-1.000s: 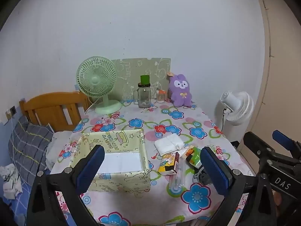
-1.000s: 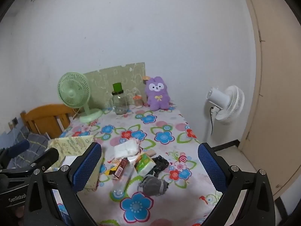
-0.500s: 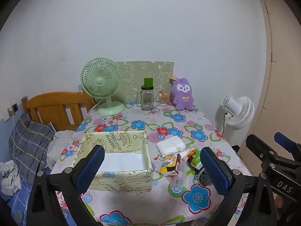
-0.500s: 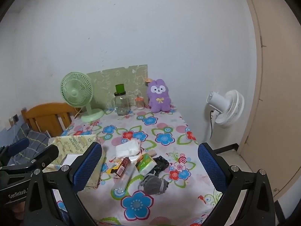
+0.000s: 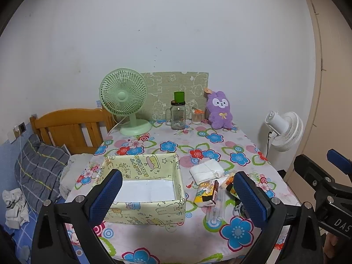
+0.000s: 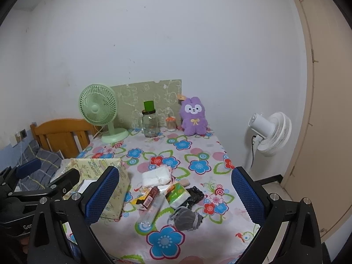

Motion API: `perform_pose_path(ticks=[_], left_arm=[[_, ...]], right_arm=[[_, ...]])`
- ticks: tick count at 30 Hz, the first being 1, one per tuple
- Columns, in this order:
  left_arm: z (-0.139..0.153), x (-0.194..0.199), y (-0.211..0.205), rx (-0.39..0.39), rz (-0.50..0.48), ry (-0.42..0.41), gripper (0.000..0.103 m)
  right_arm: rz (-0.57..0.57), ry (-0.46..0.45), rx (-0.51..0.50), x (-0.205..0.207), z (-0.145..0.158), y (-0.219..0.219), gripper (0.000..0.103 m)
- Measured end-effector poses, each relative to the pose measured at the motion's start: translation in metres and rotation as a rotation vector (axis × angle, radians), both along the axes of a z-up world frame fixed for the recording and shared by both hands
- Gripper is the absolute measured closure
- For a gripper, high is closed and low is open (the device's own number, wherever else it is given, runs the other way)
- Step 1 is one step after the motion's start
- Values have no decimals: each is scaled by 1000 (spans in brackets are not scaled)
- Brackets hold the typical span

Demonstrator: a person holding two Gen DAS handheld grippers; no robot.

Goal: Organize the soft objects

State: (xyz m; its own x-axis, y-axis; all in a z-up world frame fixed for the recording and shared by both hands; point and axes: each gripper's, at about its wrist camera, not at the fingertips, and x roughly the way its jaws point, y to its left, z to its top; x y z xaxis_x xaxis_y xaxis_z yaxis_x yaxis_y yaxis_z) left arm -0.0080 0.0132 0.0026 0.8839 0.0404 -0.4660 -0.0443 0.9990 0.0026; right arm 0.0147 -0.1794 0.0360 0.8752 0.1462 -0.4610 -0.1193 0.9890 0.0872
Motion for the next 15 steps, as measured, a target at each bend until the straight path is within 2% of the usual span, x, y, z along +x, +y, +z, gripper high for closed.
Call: perform_pose_path(ticks=[15], left_arm=[[-5, 1, 0, 0, 10, 6, 2]], right_arm=[[14, 12, 4, 0, -5, 6, 0]])
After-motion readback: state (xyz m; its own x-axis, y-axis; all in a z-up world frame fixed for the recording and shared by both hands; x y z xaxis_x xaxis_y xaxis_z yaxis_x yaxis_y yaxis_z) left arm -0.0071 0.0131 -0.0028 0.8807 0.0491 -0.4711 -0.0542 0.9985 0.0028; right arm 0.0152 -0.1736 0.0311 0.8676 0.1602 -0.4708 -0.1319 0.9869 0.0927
